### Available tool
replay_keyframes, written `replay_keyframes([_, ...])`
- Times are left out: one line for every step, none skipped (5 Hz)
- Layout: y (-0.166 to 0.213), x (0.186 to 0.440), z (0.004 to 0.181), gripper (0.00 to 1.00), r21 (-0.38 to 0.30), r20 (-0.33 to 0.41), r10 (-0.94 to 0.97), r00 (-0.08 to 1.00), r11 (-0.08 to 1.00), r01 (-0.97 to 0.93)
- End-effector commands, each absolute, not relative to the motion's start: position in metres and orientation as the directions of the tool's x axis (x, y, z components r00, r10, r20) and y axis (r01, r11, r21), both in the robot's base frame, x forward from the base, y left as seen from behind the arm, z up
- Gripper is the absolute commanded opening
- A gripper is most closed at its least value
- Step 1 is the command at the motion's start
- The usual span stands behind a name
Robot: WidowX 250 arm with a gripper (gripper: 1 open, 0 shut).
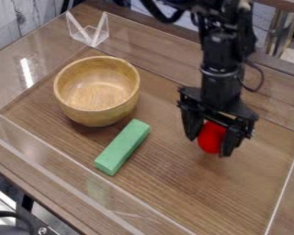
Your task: Move the red fruit to the right
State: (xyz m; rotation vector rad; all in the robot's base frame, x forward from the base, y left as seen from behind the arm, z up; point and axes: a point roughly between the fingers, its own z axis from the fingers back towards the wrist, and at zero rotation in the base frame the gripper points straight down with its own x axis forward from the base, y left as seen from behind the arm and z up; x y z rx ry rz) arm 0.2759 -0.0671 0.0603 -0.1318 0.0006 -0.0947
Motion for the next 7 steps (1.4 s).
replay_keyframes([-0.061,0.276,0.077,1.00,-0.142,0.048,-0.080,0.996,0.986,0.087])
replay_keyframes([-0.052,0.272,0.086,1.00,-0.145,0.057,-0.066,0.996,0.987,0.074])
replay_keyframes([-0.030,0.265,0.100,1.00,-0.139,0.079,-0.039,0.996,0.989,0.050])
replay_keyframes([-0.001,0.254,0.109,1.00,-0.122,0.105,-0.032,0.994,0.991,0.045])
replay_keyframes([0.029,0.246,0.110,1.00,-0.098,0.128,-0.013,0.992,0.995,0.026])
replay_keyframes([0.028,0.243,0.106,1.00,-0.091,0.137,-0.011,0.991,0.996,0.023])
replay_keyframes([0.028,0.241,0.095,1.00,-0.088,0.106,-0.009,0.994,0.996,0.018])
